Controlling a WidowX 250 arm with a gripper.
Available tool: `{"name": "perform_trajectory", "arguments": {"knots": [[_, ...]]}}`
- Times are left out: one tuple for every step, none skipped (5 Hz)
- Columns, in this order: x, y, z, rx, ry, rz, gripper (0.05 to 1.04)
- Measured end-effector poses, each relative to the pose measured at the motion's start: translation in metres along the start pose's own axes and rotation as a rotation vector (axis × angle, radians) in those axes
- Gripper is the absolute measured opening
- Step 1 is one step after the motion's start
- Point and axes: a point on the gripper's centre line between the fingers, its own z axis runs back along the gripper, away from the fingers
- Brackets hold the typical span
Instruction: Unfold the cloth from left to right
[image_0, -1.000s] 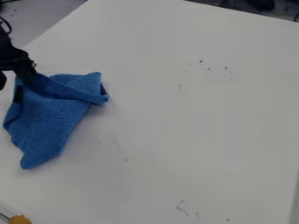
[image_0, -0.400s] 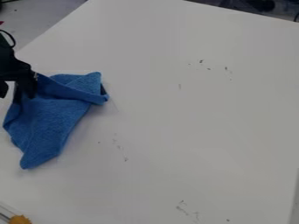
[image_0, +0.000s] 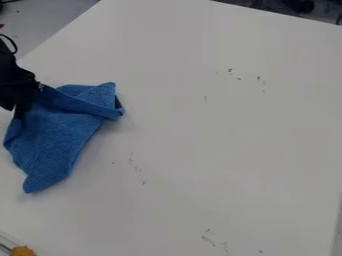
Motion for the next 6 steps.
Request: {"name": "perform_trajectory", "arguments": {"knots": [[0.000, 0.000, 0.000, 0.003, 0.002, -0.002, 0.151], [0.000, -0.001, 0.001, 0.000, -0.005, -0.002, 0.072], [0.018, -0.009, 0.031, 0.033, -0.082, -0.042, 0.066], [0.033, -0.044, 0.064, 0.024, -0.123, -0.144, 0.065], [0.039, -0.085, 0.090, -0.002, -0.166, -0.163, 0.065], [0.024, -0.130, 0.091, -0.086, -0.135, -0.150, 0.065]]}}
